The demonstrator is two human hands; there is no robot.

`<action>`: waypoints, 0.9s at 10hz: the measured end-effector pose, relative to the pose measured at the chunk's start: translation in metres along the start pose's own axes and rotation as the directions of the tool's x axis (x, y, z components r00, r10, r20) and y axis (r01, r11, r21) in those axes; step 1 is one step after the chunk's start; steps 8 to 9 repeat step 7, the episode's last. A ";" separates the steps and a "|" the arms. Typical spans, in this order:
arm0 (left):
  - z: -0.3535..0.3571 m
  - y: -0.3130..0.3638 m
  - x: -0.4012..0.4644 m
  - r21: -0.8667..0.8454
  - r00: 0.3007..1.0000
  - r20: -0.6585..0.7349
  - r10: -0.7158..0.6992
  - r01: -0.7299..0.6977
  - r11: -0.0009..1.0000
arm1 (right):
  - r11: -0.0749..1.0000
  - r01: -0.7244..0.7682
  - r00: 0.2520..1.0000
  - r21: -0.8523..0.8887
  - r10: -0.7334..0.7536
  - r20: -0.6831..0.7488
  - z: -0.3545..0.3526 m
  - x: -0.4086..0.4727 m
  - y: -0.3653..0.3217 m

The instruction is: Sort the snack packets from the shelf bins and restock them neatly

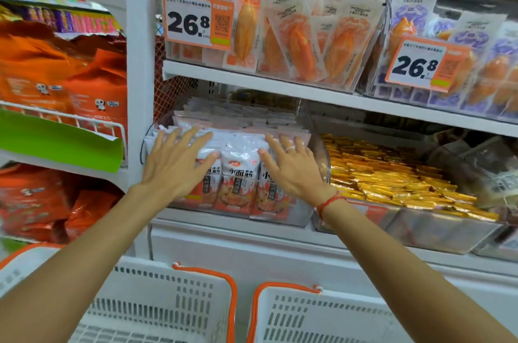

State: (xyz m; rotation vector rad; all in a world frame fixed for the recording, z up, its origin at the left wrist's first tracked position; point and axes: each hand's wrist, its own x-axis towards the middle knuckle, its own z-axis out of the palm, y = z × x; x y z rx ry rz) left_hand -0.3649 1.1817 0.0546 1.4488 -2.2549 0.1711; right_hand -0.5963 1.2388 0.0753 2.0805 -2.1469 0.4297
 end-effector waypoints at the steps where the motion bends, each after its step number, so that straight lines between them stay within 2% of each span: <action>1: 0.001 0.001 0.005 0.029 0.999 0.038 0.032 -0.033 0.999 | 1.000 0.011 0.998 -0.005 -0.011 0.062 -0.002 0.004 0.002; 3: -0.001 0.007 0.006 0.063 0.996 0.094 0.000 -0.006 0.998 | 1.000 -0.011 0.999 -0.013 0.012 0.046 0.002 0.001 -0.001; 4: -0.006 0.009 0.009 0.060 0.985 0.172 -0.032 0.022 0.998 | 1.000 -0.023 0.996 -0.017 0.024 0.086 -0.006 0.002 0.000; 5: -0.012 0.011 0.011 0.028 0.988 0.149 -0.046 0.042 0.999 | 0.997 -0.015 1.000 0.072 0.014 0.007 -0.018 -0.002 -0.003; 6: -0.023 0.018 -0.002 -0.052 0.999 -0.046 -0.018 0.015 0.999 | 0.986 0.061 0.980 0.158 -0.029 -0.195 -0.035 -0.026 -0.002; 7: -0.055 0.037 -0.027 -0.071 0.994 -0.107 -0.011 0.003 0.997 | 0.976 0.107 0.968 0.190 -0.058 -0.245 -0.058 -0.081 0.029; 9: -0.055 0.037 -0.027 -0.071 0.994 -0.107 -0.011 0.003 0.997 | 0.976 0.107 0.968 0.190 -0.058 -0.245 -0.058 -0.081 0.029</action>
